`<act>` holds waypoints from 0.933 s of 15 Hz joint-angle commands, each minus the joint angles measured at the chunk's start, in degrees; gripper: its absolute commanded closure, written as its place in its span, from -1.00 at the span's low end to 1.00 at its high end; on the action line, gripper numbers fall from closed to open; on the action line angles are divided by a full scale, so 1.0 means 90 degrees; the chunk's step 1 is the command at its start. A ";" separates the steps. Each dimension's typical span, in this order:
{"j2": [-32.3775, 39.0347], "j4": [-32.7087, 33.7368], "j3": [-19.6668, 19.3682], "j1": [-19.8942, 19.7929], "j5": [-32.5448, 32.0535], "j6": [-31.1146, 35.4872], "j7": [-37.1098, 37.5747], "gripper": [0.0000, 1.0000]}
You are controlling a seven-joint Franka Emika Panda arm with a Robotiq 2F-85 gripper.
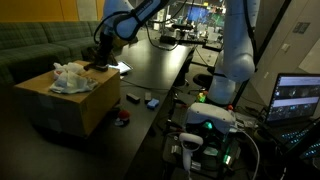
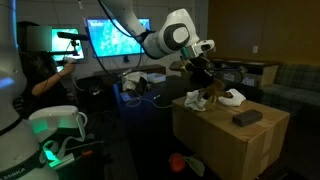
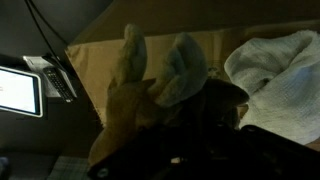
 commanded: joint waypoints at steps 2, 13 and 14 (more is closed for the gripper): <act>0.1195 0.1283 0.0058 0.0025 0.0235 -0.0119 -0.0346 0.95; 0.2505 0.2671 -0.0274 0.0094 0.0276 -0.0959 -0.0452 0.30; 0.2425 0.2686 -0.0226 0.0063 0.0288 -0.1120 -0.0577 0.29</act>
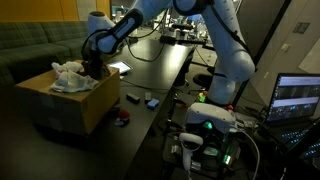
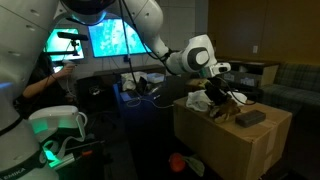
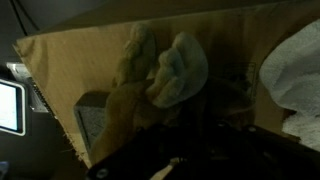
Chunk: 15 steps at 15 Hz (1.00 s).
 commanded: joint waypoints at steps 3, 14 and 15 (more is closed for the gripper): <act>-0.0254 0.0285 0.0026 -0.0010 0.0062 -0.0745 -0.0703 -0.13; 0.0213 0.2039 0.0629 -0.0180 0.0563 -0.0777 -0.1748 -1.00; 0.0369 0.2282 0.0711 -0.0205 0.0691 -0.0763 -0.1874 -1.00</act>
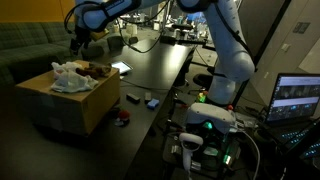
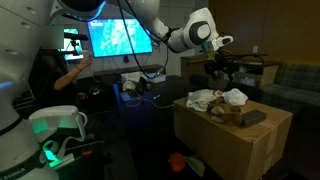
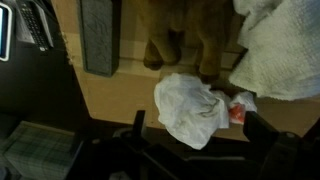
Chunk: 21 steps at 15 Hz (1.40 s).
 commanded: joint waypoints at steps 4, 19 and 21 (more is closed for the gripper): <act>0.1402 0.2026 0.0501 -0.0215 0.0744 -0.0166 -0.0907 -1.00; 0.3763 0.4879 0.0456 -0.0334 0.0823 -0.1288 -0.1260 -1.00; 0.3902 0.5067 0.0453 -0.0336 0.0828 -0.1443 -0.1293 -1.00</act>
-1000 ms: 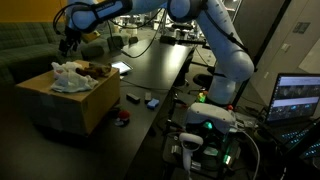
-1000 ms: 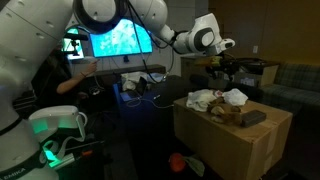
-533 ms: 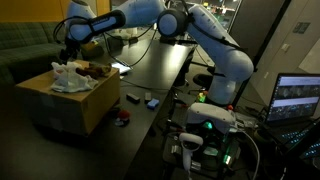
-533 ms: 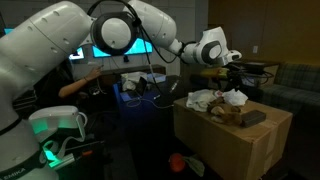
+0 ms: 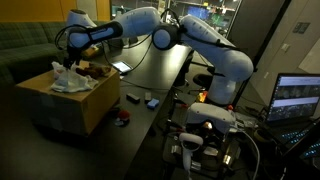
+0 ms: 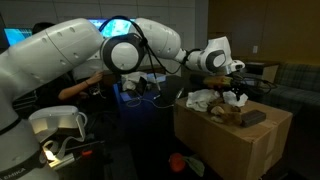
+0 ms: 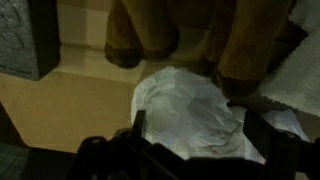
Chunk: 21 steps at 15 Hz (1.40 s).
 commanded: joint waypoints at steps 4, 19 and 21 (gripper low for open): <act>0.0711 0.1186 0.0007 -0.0006 0.0177 -0.0547 -0.0246 -0.51; 0.0377 0.1393 0.0017 -0.0027 0.0040 -0.0304 0.0128 0.99; 0.0202 0.1360 -0.0007 0.0016 0.0006 -0.0164 0.0213 0.99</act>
